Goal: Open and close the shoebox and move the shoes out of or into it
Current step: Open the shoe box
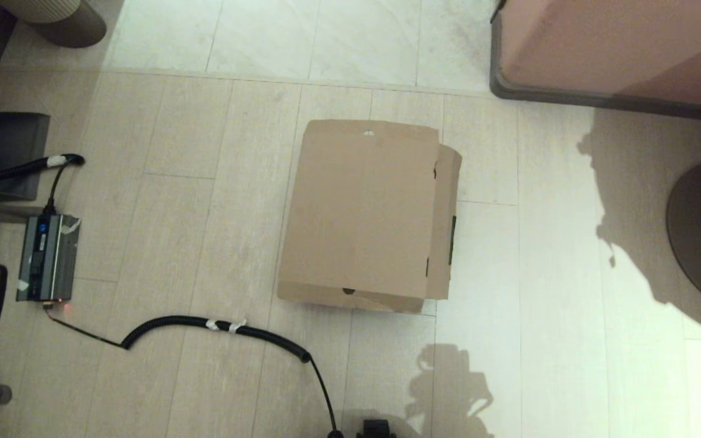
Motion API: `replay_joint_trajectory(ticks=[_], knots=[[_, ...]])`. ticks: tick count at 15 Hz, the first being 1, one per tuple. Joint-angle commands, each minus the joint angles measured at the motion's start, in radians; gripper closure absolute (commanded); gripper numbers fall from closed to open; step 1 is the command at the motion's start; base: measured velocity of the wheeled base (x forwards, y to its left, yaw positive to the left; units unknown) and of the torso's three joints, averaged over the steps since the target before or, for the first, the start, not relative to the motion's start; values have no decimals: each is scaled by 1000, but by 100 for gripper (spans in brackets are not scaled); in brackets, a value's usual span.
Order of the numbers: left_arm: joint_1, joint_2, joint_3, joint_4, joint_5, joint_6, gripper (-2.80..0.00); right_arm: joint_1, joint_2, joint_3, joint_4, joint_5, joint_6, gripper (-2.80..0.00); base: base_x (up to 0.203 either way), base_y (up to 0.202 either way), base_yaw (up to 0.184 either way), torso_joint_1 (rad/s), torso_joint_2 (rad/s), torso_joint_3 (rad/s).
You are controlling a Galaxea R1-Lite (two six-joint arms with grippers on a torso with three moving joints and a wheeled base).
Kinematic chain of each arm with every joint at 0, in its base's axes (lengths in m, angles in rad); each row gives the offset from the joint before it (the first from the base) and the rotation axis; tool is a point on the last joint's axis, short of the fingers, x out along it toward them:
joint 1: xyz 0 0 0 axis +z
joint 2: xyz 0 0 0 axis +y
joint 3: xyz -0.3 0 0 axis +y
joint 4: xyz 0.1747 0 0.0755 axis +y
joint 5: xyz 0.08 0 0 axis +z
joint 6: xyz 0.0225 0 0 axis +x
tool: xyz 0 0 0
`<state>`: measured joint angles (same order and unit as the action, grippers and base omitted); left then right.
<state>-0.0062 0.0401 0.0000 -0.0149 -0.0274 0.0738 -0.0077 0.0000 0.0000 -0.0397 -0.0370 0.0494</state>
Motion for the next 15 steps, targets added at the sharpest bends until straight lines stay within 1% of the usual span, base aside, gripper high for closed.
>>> replay_joint_trajectory(ticks=[1, 4, 6, 7, 8, 10, 11, 12, 13, 15], knots=[[2, -40, 8, 1, 1, -5, 0, 0, 2, 14, 0, 0, -2, 0, 0, 0, 0, 0, 0, 0], [2, -40, 8, 1, 2, -5, 0, 0, 7, -6, 29, 12, -8, 0, 0, 0, 0, 0, 0, 0], [2, -39, 8, 0, 3, -5, 0, 0, 95, -111, 39, 61, 17, 0, 0, 0, 0, 0, 0, 0], [2, -39, 8, 0, 3, -3, 0, 0, 185, -189, 40, 84, 59, 0, 0, 0, 0, 0, 0, 0], [3, -39, 8, 1, 3, -2, 0, 0, 304, -282, 41, 105, 122, 0, 0, 0, 0, 0, 0, 0], [2, -39, 8, 0, 3, -2, 0, 0, 642, -474, 26, 165, 290, 0, 0, 0, 0, 0, 0, 0], [3, -40, 8, -2, 3, -4, 0, 1, 800, -537, -3, 195, 357, 0, 0, 0, 0, 0, 0, 0], [2, -40, 8, -2, 3, -14, 0, 3, 961, -582, -57, 222, 414, 0, 0, 0, 0, 0, 0, 0], [2, -40, 8, -2, 4, -18, 0, 9, 1135, -615, -140, 245, 464, 0, 0, 0, 0, 0, 0, 0], [2, -40, 8, -2, 13, -39, 0, 24, 1434, -659, -343, 279, 539, 0, 0, 0, 0, 0, 0, 0]])
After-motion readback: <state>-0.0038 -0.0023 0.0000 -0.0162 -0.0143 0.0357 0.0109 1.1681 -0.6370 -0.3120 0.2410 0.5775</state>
